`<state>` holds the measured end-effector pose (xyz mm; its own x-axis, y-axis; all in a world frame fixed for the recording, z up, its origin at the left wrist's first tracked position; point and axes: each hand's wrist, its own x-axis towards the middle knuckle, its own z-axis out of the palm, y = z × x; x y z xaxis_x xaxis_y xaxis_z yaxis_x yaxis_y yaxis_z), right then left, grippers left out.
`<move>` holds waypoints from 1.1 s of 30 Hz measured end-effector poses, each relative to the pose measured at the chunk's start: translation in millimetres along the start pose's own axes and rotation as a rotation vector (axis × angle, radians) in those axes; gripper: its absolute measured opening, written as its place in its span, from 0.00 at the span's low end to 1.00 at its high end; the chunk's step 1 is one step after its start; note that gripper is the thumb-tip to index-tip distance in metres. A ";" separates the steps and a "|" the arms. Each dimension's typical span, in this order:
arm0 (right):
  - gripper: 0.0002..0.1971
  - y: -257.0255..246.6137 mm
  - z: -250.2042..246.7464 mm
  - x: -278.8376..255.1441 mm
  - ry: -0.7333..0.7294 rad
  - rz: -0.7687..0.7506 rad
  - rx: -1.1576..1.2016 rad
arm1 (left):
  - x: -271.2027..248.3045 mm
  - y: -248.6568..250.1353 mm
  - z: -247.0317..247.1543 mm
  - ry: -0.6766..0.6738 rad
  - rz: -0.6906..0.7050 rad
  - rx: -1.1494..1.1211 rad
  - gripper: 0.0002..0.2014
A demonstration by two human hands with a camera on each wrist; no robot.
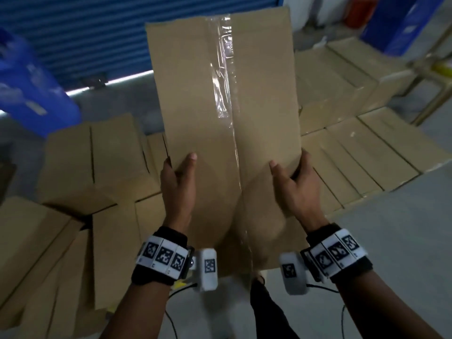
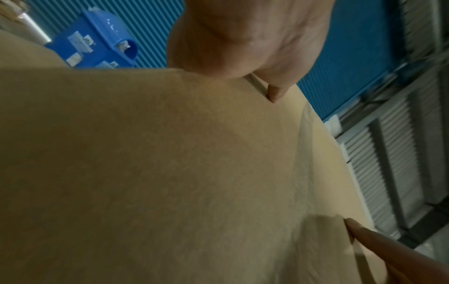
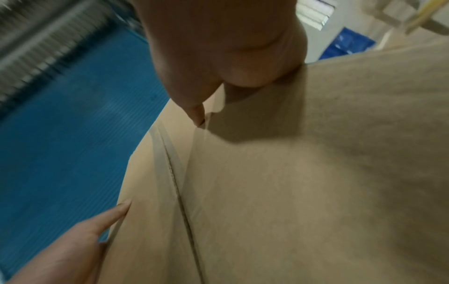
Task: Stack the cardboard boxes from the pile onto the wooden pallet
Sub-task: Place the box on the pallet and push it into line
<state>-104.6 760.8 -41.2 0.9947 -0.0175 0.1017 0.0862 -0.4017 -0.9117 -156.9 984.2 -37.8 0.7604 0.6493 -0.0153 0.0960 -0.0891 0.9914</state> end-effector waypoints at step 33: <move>0.25 112.5 -642.8 -113.5 0.794 0.090 -0.141 | -416.5 181.1 481.7 -0.754 0.236 -0.252 0.27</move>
<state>-244.3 129.0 100.5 0.6556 -0.6788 0.3308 -0.0529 -0.4783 -0.8766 -146.8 333.8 85.4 0.9778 -0.0535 0.2025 -0.1986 0.0708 0.9775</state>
